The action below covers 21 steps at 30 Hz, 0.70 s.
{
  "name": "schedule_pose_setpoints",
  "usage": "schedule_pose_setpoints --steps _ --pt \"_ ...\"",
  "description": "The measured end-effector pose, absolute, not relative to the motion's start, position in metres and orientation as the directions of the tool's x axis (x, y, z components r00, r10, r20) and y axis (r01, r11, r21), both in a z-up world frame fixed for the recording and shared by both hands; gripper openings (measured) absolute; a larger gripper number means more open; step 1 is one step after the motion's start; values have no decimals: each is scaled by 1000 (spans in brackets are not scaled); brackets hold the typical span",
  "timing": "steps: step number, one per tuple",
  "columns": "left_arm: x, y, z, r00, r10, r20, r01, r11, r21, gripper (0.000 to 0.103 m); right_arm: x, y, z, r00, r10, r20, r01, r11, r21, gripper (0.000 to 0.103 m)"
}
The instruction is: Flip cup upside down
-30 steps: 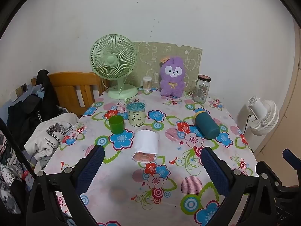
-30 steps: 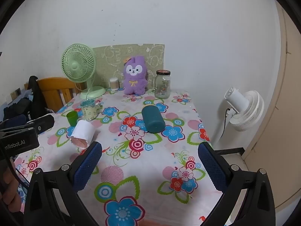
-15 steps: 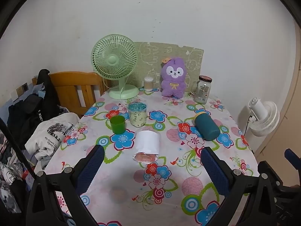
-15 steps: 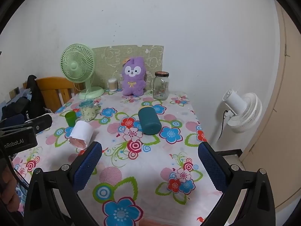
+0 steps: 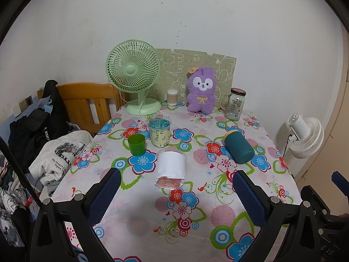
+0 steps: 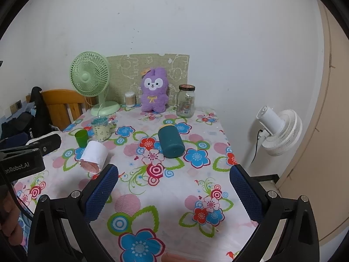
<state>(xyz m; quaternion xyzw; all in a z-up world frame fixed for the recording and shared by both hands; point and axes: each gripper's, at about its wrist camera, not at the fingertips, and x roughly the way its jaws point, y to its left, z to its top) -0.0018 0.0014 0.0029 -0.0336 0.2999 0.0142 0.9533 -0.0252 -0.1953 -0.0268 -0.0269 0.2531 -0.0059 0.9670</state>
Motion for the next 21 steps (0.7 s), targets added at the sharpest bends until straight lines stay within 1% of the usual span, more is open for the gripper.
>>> schedule_pose_setpoints --steps 21 --pt "-4 -1 2 821 11 -571 -52 997 -55 103 -27 -194 -25 871 -22 -490 -5 999 -54 103"
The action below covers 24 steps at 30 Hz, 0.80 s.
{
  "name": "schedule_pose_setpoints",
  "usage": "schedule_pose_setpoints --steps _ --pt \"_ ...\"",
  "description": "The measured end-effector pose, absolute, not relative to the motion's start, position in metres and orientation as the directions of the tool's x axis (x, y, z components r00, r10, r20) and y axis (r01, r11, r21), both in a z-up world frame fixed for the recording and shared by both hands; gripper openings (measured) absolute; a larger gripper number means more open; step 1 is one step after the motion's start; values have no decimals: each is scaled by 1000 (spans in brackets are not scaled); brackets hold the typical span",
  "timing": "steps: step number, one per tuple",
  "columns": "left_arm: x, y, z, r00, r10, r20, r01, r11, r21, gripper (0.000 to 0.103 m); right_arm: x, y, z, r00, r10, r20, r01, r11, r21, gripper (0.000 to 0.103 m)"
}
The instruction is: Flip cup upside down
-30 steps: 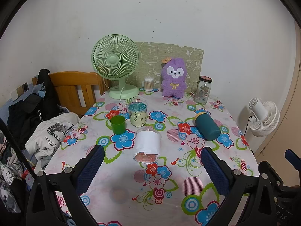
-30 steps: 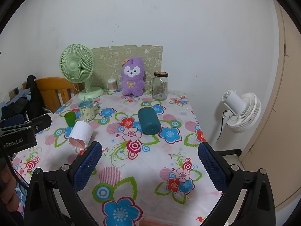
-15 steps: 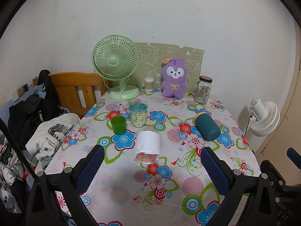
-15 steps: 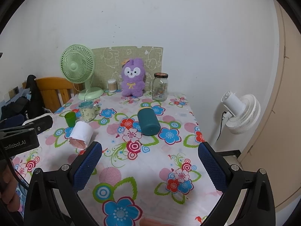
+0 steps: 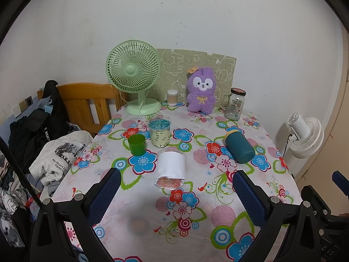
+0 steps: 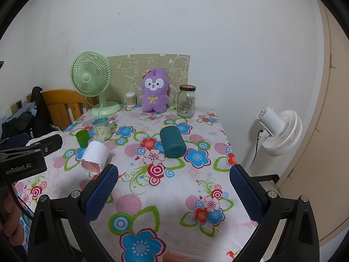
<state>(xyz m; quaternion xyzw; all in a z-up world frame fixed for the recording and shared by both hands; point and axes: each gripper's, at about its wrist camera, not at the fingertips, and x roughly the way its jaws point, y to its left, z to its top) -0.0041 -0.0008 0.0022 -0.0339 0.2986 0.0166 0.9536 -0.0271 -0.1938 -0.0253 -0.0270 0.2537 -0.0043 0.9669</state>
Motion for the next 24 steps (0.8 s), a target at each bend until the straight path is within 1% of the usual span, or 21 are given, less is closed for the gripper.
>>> schedule_pose_setpoints --steps 24 --pt "-3 -3 4 819 8 -574 -48 997 -54 103 -26 -192 -24 868 -17 -496 -8 999 -47 103"
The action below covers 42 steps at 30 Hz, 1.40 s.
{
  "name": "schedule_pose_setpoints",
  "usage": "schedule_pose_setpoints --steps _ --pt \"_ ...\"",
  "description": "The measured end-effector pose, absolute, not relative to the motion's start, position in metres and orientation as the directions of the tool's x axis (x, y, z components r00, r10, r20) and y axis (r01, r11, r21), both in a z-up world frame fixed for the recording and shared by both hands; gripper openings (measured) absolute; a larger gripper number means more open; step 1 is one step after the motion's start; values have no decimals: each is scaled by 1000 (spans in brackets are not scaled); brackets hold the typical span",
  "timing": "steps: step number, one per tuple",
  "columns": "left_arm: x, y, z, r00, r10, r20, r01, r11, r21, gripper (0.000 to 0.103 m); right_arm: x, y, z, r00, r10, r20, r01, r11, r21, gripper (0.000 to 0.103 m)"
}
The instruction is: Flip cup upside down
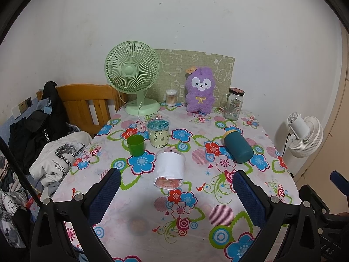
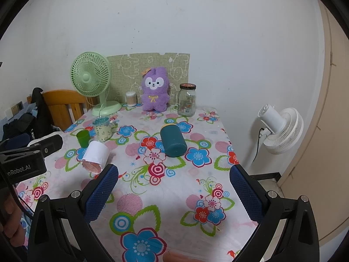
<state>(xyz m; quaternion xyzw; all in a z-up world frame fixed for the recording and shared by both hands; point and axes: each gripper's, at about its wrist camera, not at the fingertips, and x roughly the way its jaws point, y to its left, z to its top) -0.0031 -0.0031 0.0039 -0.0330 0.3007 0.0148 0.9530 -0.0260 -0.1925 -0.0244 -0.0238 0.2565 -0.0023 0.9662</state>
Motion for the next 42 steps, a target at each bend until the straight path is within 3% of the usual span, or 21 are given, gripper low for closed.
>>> schedule_pose_setpoints --steps 23,42 --pt "3 0 1 807 8 -591 -48 997 -53 103 -15 -196 -32 851 -15 -526 -5 999 -37 103" --pt "93 -26 -25 749 21 -662 -23 1000 5 103 72 -200 -49 805 -50 -592 -36 990 -134 103"
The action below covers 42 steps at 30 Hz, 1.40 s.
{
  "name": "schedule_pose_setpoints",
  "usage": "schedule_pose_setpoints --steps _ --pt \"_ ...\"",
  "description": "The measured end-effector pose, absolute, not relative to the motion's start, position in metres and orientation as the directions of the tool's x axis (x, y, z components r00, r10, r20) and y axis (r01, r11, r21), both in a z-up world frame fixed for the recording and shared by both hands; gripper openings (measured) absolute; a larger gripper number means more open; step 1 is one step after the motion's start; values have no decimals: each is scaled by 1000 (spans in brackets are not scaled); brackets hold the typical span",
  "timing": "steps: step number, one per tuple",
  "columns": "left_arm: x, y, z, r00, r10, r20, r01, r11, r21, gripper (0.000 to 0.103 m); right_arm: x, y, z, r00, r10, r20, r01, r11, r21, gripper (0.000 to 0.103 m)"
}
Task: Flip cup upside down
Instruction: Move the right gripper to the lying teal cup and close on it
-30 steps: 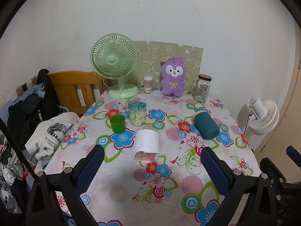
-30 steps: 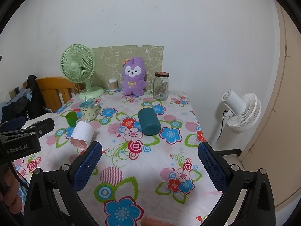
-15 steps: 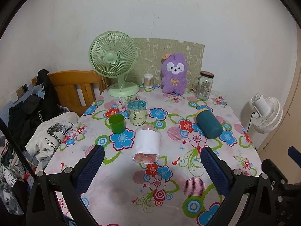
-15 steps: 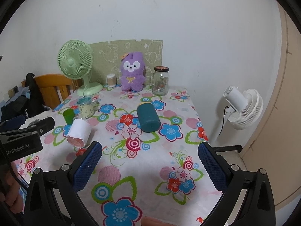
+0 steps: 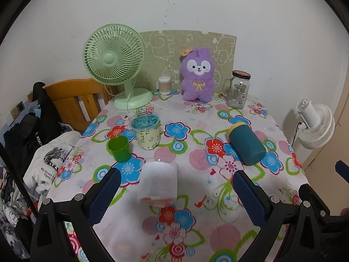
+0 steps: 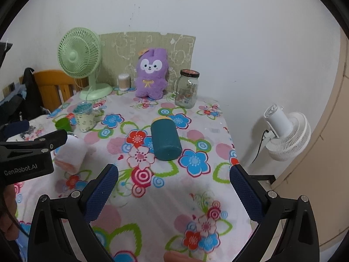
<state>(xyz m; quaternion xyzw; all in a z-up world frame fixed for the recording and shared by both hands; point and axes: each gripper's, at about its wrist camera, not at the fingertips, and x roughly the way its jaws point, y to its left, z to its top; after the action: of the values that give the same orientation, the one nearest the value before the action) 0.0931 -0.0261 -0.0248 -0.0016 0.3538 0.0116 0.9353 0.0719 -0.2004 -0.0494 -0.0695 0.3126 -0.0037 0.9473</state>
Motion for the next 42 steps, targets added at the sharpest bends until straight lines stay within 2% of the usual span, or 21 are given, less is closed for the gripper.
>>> schedule_pose_setpoints --steps 10,25,42 --pt "153 -34 -42 722 57 -690 -27 998 54 103 137 -194 -66 794 -73 -604 -103 962 -253 103" --pt "213 -56 -64 680 71 -730 10 994 106 103 221 -228 -104 683 -19 -730 -74 993 -96 103" --pt "256 -66 -91 635 141 -760 15 981 195 103 276 -222 -146 563 37 -826 -119 992 -36 103"
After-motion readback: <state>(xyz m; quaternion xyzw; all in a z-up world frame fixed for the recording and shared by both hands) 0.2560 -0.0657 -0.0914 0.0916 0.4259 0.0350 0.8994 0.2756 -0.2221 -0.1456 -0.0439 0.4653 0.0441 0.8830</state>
